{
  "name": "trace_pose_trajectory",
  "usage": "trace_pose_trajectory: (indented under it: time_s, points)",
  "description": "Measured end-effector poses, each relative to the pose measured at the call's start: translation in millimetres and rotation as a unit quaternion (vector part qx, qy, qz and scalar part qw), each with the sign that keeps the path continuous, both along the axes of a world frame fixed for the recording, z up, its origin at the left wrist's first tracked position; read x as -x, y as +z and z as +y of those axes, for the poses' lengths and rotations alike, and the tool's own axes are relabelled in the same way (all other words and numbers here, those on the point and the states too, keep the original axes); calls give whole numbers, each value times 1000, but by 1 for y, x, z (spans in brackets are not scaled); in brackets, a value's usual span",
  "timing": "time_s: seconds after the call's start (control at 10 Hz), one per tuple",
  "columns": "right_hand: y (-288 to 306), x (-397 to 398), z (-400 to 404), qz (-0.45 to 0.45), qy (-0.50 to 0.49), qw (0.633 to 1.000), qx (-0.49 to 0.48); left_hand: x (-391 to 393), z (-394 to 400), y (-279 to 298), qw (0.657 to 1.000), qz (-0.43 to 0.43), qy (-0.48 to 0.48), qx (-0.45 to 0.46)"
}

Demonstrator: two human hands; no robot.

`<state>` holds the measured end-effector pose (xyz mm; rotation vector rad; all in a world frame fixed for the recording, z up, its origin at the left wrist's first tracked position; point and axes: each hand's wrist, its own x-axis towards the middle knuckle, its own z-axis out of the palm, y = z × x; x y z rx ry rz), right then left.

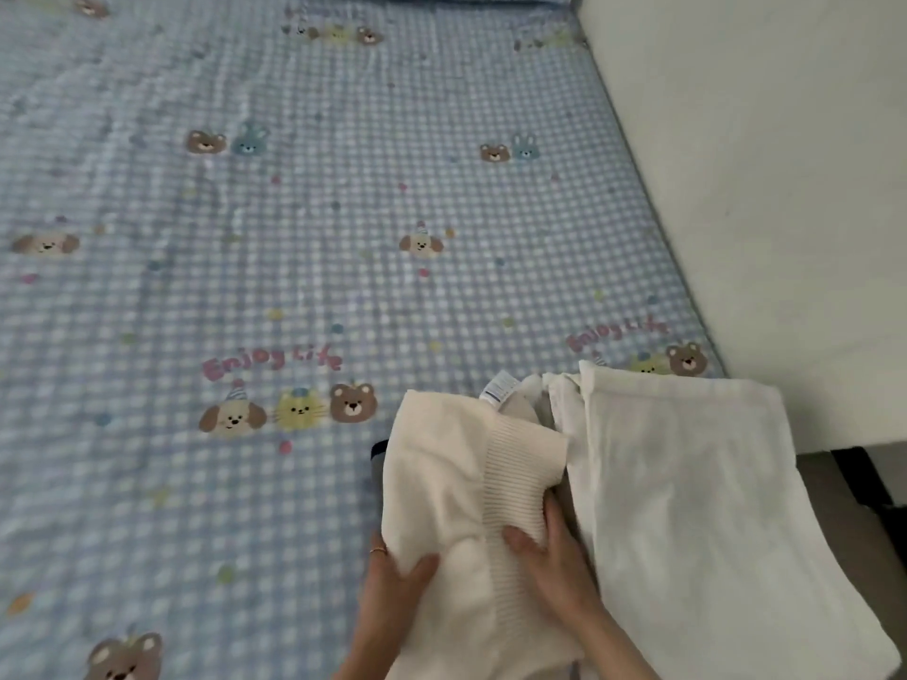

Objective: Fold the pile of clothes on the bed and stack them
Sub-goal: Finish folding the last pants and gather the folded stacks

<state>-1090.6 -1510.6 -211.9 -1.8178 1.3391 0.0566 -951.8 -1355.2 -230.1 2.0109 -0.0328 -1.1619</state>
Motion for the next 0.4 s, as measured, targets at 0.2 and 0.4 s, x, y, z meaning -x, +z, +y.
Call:
trace_pose_trajectory:
  time_s: [0.2, 0.4]
  points:
    - [-53, -11, -2, 141, 78, 987, 8, 17, -9, -16, 976, -155, -110, -104]
    - [-14, -20, 12, 200, 85, 968, 127, 42, 15, 9, 924, -265, -220, -168]
